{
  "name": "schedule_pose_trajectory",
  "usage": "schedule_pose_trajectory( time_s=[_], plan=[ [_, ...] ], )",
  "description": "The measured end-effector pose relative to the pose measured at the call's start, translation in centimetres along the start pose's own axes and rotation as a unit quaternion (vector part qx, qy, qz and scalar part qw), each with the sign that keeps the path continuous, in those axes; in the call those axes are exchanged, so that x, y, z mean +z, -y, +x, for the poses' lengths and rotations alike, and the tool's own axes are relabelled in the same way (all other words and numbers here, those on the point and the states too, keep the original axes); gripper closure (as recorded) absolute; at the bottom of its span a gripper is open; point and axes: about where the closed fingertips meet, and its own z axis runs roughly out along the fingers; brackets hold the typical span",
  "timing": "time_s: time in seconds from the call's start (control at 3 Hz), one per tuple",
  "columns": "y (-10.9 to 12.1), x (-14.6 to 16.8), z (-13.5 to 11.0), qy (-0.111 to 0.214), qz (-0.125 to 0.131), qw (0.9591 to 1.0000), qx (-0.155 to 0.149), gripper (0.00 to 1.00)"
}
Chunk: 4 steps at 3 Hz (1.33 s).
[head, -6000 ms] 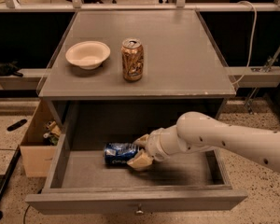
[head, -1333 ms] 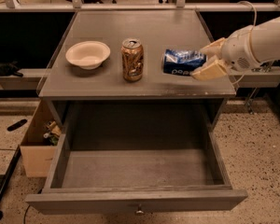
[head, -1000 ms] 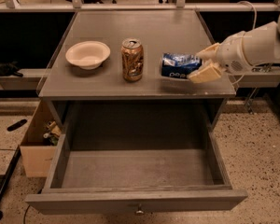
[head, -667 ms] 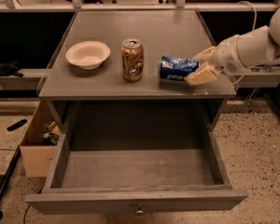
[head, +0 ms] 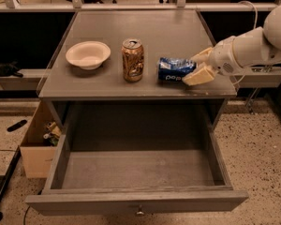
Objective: Pick pepsi can from top drawer and place on counter
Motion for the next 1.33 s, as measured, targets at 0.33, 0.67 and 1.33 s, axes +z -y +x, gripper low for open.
schedule_pose_trajectory(
  time_s=[0.33,0.67,1.33],
  plan=[
    [0.0,0.0,0.0,0.0,0.0,1.0,0.0,0.6],
    [0.0,0.01,0.0,0.0,0.0,1.0,0.0,0.36],
    [-0.01,0.01,0.0,0.0,0.0,1.0,0.0,0.0]
  ],
)
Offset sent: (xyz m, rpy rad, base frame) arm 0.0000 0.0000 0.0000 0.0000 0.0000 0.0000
